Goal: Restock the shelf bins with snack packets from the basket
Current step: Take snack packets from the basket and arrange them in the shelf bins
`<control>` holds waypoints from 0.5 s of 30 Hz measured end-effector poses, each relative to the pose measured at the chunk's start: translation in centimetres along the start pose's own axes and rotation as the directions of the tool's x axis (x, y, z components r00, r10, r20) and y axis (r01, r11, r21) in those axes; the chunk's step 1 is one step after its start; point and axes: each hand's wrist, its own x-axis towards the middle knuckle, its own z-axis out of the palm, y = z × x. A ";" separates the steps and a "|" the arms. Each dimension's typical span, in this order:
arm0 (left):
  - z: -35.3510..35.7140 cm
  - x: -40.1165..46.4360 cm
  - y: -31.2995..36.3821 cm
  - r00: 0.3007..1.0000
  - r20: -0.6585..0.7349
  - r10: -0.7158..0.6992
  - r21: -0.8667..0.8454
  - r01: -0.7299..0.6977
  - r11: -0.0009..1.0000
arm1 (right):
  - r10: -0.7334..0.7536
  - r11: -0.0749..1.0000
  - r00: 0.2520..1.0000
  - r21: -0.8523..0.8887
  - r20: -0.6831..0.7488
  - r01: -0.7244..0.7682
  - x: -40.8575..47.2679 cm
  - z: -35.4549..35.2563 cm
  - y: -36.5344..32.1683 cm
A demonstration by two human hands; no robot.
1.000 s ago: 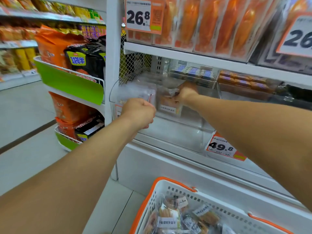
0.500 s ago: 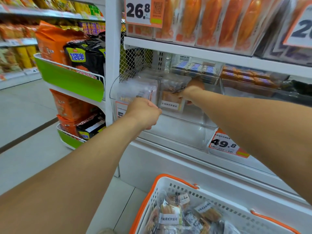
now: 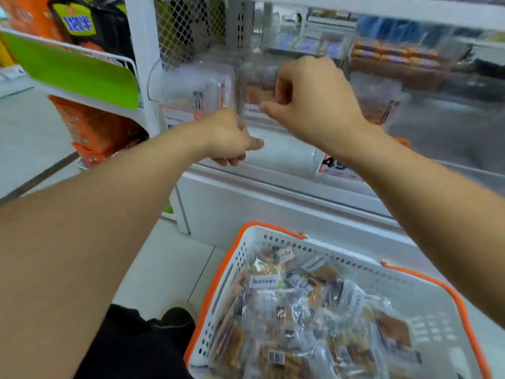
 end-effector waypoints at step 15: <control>9.2 -1.3 0.4 0.776 0.607 -0.175 0.534 -0.235 0.812 | 0.205 0.907 0.446 0.002 0.871 -0.421 -28.4 19.3 6.9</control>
